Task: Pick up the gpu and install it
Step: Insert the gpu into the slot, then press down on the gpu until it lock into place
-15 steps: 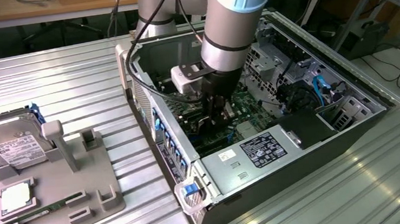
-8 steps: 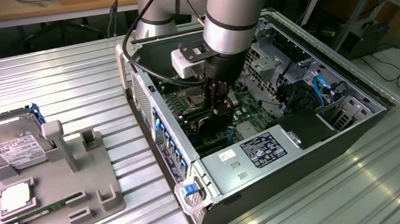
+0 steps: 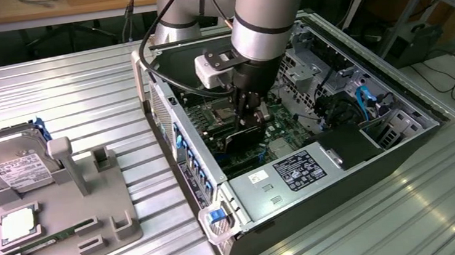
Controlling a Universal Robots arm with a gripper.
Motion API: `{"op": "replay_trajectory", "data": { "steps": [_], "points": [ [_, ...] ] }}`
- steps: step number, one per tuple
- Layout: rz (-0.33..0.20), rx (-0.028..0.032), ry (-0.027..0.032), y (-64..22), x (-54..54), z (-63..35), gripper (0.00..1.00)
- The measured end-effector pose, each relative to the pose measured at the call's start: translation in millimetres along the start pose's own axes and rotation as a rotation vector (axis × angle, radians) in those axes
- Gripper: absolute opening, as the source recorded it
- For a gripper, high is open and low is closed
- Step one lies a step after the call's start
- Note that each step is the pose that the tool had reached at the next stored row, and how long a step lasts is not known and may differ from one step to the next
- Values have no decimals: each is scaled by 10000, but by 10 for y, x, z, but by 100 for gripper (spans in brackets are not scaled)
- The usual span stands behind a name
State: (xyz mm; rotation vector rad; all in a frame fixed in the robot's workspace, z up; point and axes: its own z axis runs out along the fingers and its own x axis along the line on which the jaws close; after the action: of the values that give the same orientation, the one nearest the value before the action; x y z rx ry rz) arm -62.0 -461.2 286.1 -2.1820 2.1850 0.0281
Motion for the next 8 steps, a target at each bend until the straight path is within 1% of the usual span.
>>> {"op": "replay_trajectory", "data": {
  "steps": [1, 2, 8],
  "points": [
    [0, 0, 1, 0, 0, 0, 15],
    [0, 0, 0, 0, 0, 0, 11],
    [0, 0, 0, 0, 0, 0, 11]
  ]
}}
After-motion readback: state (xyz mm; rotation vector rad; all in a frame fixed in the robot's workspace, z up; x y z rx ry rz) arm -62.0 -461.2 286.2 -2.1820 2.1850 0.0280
